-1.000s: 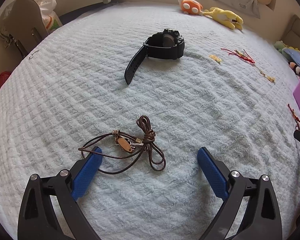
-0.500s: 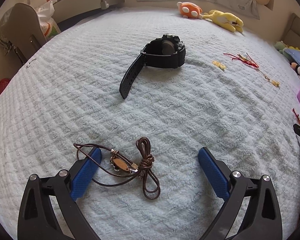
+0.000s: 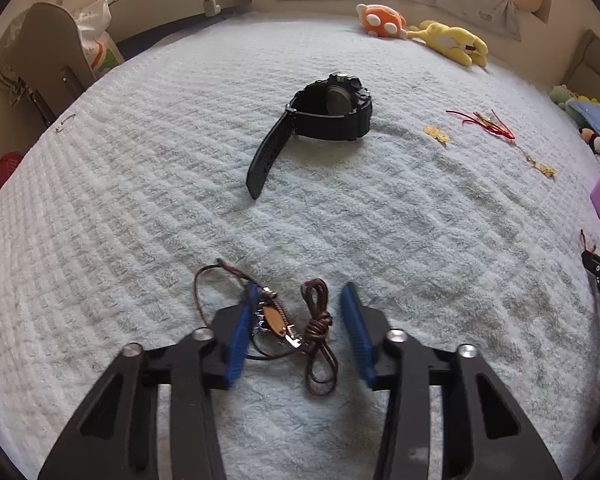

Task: Organize jewelry
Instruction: 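Grasp the brown leather cord pendant with the left tool while the right tool grasps the rainbow heart bracelet, then carry the leather pendant and rainbow bracelet over the pink tub with both tools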

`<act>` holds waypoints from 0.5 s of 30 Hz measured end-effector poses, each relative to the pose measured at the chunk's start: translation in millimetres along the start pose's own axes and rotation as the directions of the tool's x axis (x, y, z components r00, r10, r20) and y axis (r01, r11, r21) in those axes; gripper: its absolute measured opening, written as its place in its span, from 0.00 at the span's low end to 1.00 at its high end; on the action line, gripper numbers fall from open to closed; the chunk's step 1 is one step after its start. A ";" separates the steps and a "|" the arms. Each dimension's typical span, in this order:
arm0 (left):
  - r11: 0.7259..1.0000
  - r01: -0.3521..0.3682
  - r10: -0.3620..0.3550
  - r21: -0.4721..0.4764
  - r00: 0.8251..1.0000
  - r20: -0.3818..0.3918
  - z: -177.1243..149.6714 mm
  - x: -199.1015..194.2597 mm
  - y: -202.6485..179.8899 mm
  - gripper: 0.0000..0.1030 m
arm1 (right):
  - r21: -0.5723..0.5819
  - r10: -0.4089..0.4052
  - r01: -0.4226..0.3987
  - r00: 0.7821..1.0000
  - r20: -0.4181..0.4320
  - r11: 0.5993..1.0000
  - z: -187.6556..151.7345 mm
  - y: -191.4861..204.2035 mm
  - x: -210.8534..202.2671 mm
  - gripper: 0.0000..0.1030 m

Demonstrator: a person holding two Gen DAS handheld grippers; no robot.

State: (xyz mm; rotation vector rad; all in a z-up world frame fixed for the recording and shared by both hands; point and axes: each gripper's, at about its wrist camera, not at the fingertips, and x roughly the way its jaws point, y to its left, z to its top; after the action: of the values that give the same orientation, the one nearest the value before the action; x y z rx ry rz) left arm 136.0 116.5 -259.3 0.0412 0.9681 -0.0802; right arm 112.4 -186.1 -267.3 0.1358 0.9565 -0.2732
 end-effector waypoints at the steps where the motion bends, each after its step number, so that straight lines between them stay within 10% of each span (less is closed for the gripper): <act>1: 1.000 -0.002 0.002 0.010 1.000 -0.002 0.6 -1.5 -1.7 0.27 | 0.018 0.012 -0.012 1.000 -0.008 1.000 -0.8 -1.0 -2.0 0.15; 15: 0.998 0.056 -0.054 0.023 0.994 -0.092 -5.9 -50.7 11.6 0.11 | 0.007 0.097 -0.097 0.987 -0.127 0.995 -34.3 29.8 -63.3 0.11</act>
State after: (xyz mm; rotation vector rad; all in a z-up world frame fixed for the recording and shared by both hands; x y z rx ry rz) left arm 103.5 131.1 -220.8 0.0422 1.0594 -0.1429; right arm 59.5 -138.8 -235.1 0.2018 1.0731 -0.1766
